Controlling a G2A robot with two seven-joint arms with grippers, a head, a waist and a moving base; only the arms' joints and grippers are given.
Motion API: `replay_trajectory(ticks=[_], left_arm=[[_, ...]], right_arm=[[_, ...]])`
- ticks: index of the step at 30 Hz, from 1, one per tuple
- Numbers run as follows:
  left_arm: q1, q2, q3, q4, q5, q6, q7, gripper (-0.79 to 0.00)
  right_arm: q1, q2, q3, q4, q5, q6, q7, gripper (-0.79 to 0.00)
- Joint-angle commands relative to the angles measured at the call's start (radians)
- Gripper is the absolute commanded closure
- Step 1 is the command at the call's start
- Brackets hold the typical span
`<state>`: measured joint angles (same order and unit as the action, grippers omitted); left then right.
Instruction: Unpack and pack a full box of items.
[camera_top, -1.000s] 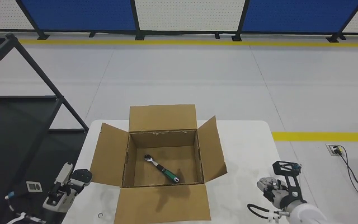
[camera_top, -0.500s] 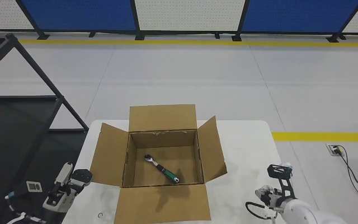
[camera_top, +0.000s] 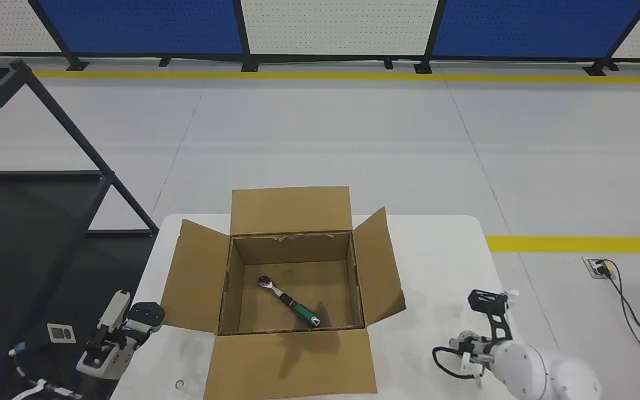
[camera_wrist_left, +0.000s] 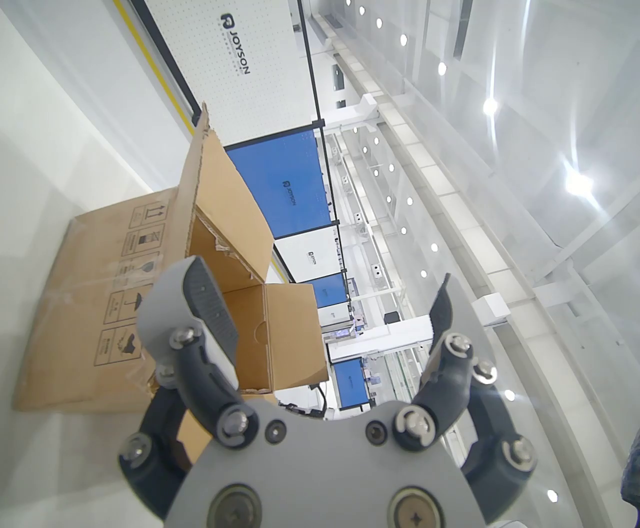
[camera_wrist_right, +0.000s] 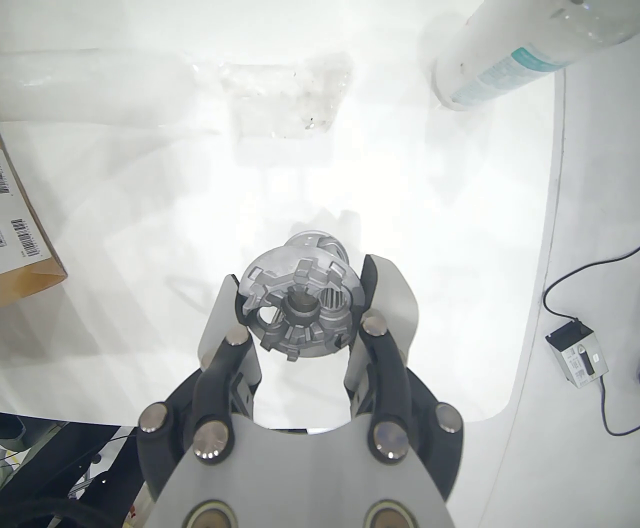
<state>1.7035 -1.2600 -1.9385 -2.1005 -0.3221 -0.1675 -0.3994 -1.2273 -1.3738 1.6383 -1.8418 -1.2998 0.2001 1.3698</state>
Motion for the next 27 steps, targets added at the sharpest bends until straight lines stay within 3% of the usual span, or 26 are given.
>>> replay_trajectory(ticks=[1, 12, 14, 16, 21, 22, 24, 27], left_arm=[[0.000, 0.000, 0.000, 0.000, 0.000, 0.000, 0.000, -0.785], [0.000, 0.000, 0.000, 0.000, 0.000, 0.000, 0.000, -0.785], [0.000, 0.000, 0.000, 0.000, 0.000, 0.000, 0.000, -0.785], [0.000, 0.000, 0.000, 0.000, 0.000, 0.000, 0.000, -0.785], [0.000, 0.000, 0.000, 0.000, 0.000, 0.000, 0.000, -0.785], [0.000, 0.000, 0.000, 0.000, 0.000, 0.000, 0.000, -0.785], [0.000, 0.000, 0.000, 0.000, 0.000, 0.000, 0.000, -0.785], [0.000, 0.000, 0.000, 0.000, 0.000, 0.000, 0.000, -0.785]], right_arm=[[0.009, 0.001, -0.007, 0.018, -0.004, 0.009, -0.004, 0.000], [0.019, 0.006, -0.029, 0.051, -0.032, 0.036, -0.004, -0.022], [0.022, 0.007, -0.033, 0.057, -0.036, 0.036, -0.002, -0.135], [0.025, 0.007, -0.036, 0.061, -0.036, 0.038, 0.000, -0.314], [0.029, 0.010, -0.040, 0.064, -0.038, 0.036, 0.005, -0.388], [0.029, 0.011, -0.040, 0.065, -0.040, 0.036, 0.006, -0.468], [0.030, 0.012, -0.040, 0.066, -0.038, 0.037, 0.005, -0.545], [0.029, 0.013, -0.036, 0.065, -0.029, 0.037, 0.003, -0.570]])
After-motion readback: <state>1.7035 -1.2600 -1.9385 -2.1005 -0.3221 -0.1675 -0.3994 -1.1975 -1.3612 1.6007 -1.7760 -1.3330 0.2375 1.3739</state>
